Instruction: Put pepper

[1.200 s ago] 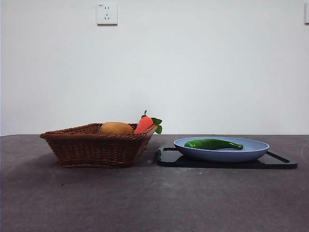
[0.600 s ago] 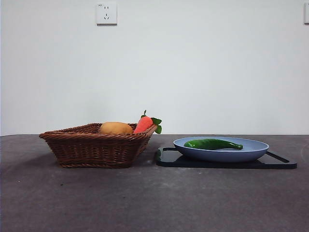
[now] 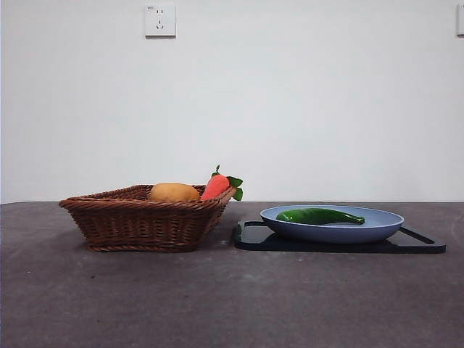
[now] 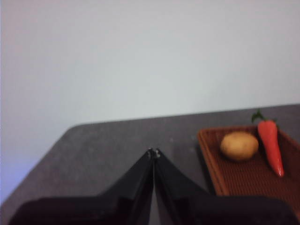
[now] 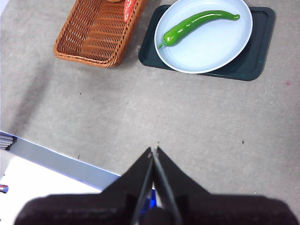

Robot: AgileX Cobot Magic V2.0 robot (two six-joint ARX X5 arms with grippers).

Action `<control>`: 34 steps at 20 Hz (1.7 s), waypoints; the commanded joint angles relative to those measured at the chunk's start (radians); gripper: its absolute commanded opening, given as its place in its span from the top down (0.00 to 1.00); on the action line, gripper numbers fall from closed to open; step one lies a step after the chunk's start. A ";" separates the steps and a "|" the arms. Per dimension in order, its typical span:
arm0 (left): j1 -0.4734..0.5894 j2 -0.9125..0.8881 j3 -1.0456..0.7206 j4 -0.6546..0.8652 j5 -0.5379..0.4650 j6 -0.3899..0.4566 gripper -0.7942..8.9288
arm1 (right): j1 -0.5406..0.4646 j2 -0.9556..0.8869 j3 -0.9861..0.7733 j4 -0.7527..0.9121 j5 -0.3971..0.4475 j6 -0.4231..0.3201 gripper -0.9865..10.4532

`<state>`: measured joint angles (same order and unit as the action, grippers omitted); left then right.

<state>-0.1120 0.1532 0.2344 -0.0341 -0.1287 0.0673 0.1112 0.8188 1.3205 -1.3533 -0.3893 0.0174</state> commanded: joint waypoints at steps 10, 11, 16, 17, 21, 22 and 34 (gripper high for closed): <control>0.003 -0.152 -0.216 -0.019 -0.002 -0.050 0.91 | 0.002 0.006 0.017 -0.013 0.002 -0.008 0.90; 0.003 -0.152 -0.216 -0.043 -0.001 -0.054 0.91 | 0.002 0.006 0.017 -0.013 0.002 -0.008 0.90; 0.003 -0.152 -0.216 -0.146 0.007 -0.097 0.91 | 0.002 0.006 0.017 -0.013 0.002 -0.008 0.90; 0.003 -0.152 -0.216 -0.146 0.005 -0.097 0.91 | 0.002 0.006 0.017 -0.013 0.002 -0.008 0.90; 0.002 -0.152 -0.216 -0.146 0.002 -0.097 0.91 | 0.002 0.006 0.017 -0.013 0.002 -0.008 0.90; 0.002 -0.152 -0.216 -0.146 0.002 -0.097 0.91 | 0.002 0.006 0.017 -0.013 0.002 -0.008 0.90; 0.002 -0.152 -0.216 -0.146 0.002 -0.097 0.91 | -0.001 0.004 0.017 0.005 0.005 -0.063 0.90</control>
<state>-0.1120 0.0055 0.0223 -0.1883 -0.1249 -0.0200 0.1104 0.8188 1.3201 -1.3533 -0.3889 -0.0071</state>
